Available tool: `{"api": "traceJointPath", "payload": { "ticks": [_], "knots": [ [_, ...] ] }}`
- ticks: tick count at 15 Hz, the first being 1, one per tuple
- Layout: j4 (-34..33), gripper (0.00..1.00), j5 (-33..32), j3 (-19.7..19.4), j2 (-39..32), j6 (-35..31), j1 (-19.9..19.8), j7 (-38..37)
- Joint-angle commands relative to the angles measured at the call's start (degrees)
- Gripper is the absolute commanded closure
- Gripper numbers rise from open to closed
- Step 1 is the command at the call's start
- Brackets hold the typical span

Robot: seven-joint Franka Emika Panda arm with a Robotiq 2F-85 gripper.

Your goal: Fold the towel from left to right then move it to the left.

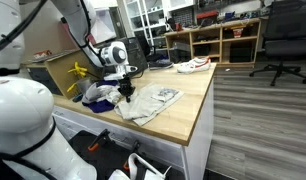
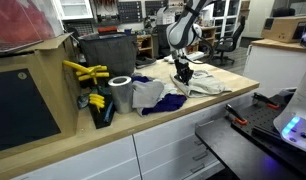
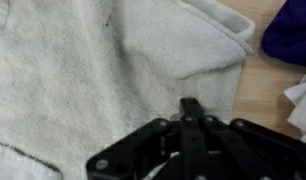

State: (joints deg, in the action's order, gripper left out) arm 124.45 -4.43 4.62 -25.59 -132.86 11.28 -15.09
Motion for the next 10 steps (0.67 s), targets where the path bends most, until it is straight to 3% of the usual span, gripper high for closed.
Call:
{"api": "traceJointPath", "payload": {
  "ticks": [1,10],
  "knots": [
    [3.96,1.0,1.47,0.91,6.47,0.81,-0.14,1.56],
    [3.16,1.0,-5.97,-1.9,12.3,1.95,-1.17,0.08]
  ]
}}
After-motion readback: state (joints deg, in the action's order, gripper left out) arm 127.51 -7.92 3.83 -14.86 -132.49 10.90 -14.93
